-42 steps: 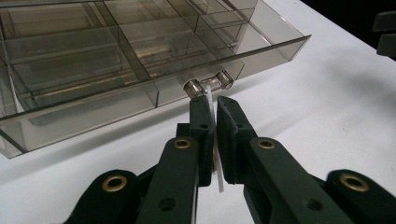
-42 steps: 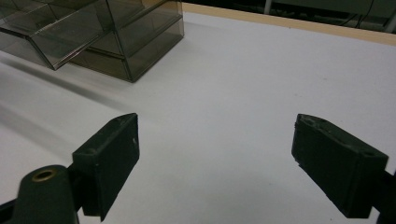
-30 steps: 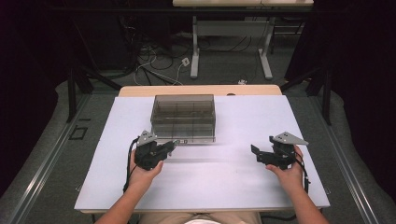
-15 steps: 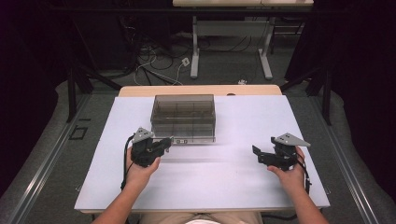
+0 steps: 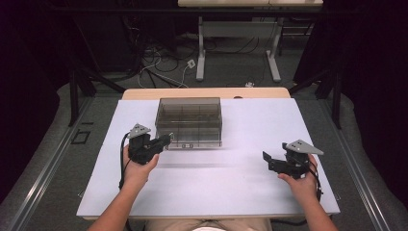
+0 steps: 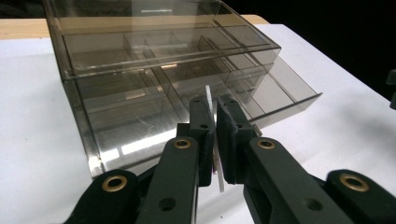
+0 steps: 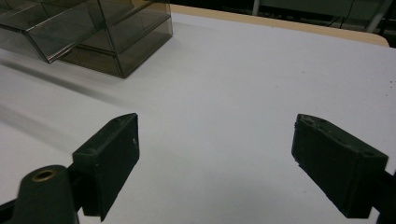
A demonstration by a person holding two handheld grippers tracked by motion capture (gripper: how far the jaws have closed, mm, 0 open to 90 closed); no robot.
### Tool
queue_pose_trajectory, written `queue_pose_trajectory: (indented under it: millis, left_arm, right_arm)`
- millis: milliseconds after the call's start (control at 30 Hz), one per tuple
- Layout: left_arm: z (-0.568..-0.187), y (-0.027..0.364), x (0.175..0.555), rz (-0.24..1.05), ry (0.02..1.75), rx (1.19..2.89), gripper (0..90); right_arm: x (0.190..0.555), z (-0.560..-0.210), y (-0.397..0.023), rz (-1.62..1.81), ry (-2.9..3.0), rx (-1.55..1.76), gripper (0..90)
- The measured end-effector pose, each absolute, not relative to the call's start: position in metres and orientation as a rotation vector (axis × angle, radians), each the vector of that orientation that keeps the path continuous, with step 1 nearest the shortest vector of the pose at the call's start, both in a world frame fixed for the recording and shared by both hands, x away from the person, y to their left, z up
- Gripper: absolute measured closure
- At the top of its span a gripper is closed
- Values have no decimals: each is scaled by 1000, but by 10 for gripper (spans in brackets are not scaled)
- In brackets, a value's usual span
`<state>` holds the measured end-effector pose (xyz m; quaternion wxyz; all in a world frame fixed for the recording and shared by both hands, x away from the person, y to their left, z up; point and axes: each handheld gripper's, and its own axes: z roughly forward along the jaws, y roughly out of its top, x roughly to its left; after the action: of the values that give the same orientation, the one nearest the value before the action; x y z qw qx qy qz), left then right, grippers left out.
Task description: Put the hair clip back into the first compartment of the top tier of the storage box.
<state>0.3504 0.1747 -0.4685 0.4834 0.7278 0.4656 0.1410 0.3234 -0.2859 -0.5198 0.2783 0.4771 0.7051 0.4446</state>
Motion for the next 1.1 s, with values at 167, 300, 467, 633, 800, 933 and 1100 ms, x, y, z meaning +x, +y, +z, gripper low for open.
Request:
queue_pose_trajectory:
  millis: [167, 300, 467, 633, 800, 933, 1100]
  left_arm:
    - [-467, 178, 355, 365, 1146, 1759, 856]
    - [-467, 180, 359, 372, 1158, 1745, 856]
    - [-469, 184, 365, 382, 1175, 1733, 856]
    - [-471, 184, 369, 402, 1179, 1729, 856]
    - [-473, 185, 373, 412, 1189, 1728, 856]
    - [-475, 185, 376, 432, 1196, 1729, 856]
    - [-478, 185, 379, 453, 1204, 1730, 856]
  right_arm:
    - [321, -520, -289, 1190, 1887, 1285, 148]
    - [319, -521, -291, 1188, 1878, 1293, 148]
    - [316, -520, -293, 1170, 1881, 1310, 148]
    - [315, -521, -294, 1183, 1866, 1308, 148]
    - [314, -521, -295, 1181, 1868, 1304, 148]
    - [313, -521, -294, 1186, 1864, 1323, 148]
    - [314, -522, -294, 1179, 1857, 1307, 148]
